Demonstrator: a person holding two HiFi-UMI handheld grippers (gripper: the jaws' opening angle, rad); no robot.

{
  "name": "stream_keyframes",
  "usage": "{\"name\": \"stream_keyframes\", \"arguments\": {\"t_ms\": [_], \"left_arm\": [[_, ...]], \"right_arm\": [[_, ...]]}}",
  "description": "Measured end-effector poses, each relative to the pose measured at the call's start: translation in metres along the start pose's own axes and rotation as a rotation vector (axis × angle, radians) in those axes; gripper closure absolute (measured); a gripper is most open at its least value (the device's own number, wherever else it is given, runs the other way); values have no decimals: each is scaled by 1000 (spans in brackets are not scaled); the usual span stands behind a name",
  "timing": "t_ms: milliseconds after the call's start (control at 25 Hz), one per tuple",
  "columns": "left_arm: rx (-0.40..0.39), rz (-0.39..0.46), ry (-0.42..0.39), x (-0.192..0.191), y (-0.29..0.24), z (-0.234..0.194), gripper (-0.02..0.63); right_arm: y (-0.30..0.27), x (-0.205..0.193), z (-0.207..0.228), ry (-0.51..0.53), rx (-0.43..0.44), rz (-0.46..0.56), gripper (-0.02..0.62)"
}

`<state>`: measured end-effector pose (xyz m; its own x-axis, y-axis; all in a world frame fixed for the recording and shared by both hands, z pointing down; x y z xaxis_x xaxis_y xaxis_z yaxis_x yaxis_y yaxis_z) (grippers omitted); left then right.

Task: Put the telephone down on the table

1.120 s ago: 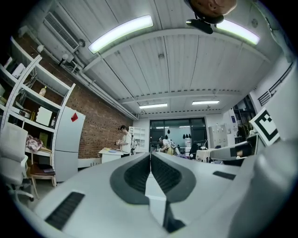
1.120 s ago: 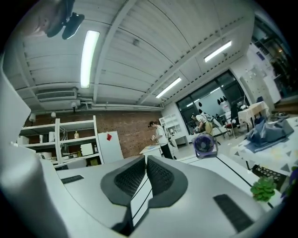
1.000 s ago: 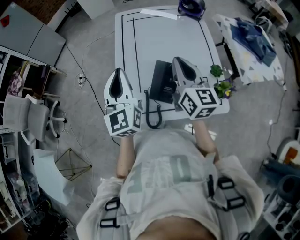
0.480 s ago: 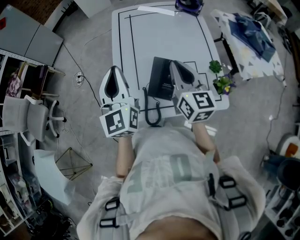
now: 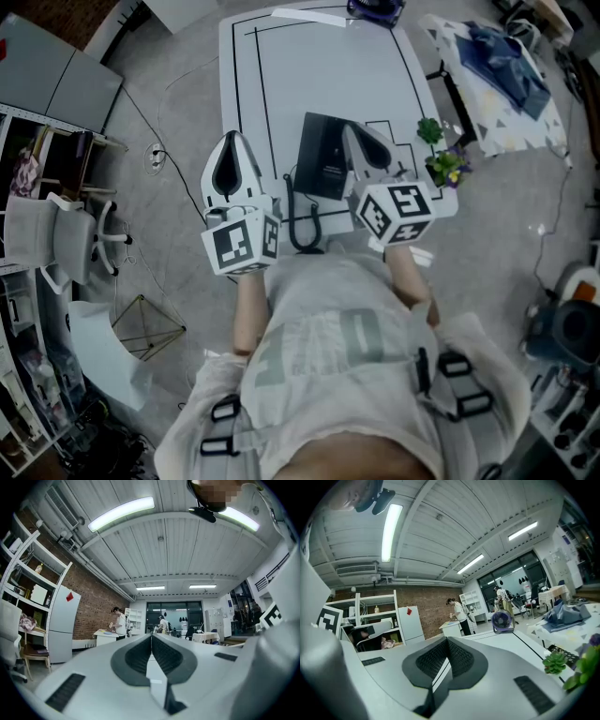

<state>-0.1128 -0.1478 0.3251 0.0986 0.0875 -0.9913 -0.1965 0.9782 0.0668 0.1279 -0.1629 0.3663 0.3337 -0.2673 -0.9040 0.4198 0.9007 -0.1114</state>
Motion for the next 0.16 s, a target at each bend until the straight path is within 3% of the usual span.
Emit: {"name": "stream_keyframes", "arguments": {"t_ms": [160], "left_arm": [[-6, -9, -3, -2, -2, -1, 597]], "right_arm": [[-1, -2, 2, -4, -9, -2, 588]]}}
Point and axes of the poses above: the fingertips, and each gripper's own axes: y backward along the fingers, z to its right, x out of its top, the point moved 9 cm from there along y, backward along the fingers, and after that the axes turned 9 degrees about -y, right-handed, at the moved point
